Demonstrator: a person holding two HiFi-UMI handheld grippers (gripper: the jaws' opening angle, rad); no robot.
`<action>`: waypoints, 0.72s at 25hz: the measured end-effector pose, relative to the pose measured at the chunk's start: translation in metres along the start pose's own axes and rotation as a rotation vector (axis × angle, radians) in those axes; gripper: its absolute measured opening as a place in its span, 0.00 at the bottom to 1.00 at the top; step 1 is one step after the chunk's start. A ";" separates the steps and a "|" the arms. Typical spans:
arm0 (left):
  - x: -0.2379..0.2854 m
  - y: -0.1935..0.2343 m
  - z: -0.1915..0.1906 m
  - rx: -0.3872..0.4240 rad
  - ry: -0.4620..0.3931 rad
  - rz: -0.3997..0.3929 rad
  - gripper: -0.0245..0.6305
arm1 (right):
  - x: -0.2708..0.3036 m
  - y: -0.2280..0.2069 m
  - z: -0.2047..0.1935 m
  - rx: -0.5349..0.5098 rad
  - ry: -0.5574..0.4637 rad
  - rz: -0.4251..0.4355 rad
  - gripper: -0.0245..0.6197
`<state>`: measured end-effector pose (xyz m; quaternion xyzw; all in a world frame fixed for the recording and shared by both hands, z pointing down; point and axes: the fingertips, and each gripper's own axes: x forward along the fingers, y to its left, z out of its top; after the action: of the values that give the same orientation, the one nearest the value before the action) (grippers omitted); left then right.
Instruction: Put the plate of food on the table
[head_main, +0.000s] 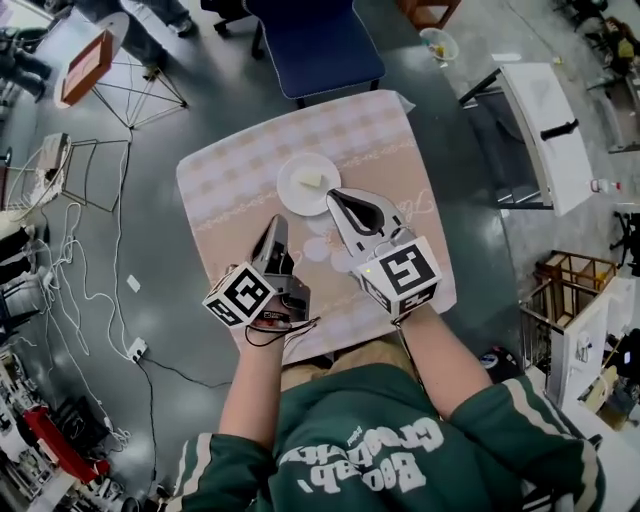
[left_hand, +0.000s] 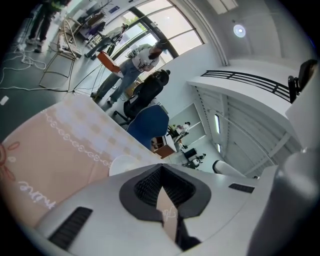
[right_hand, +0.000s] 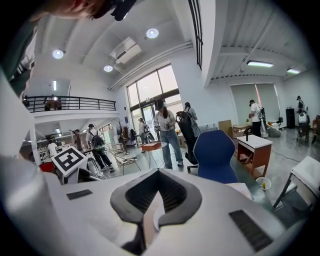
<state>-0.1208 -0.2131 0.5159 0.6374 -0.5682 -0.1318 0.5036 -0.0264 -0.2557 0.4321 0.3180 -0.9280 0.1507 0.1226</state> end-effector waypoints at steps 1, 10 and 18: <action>-0.004 -0.007 0.004 0.005 -0.006 -0.017 0.05 | -0.003 0.003 0.007 -0.002 -0.010 0.000 0.06; -0.052 -0.056 0.035 0.122 -0.061 -0.100 0.05 | -0.039 0.040 0.046 -0.035 -0.074 -0.035 0.06; -0.082 -0.091 0.046 0.197 -0.067 -0.142 0.05 | -0.064 0.077 0.077 -0.082 -0.109 -0.004 0.06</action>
<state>-0.1272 -0.1791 0.3898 0.7175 -0.5482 -0.1319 0.4090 -0.0361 -0.1901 0.3250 0.3223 -0.9380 0.0949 0.0849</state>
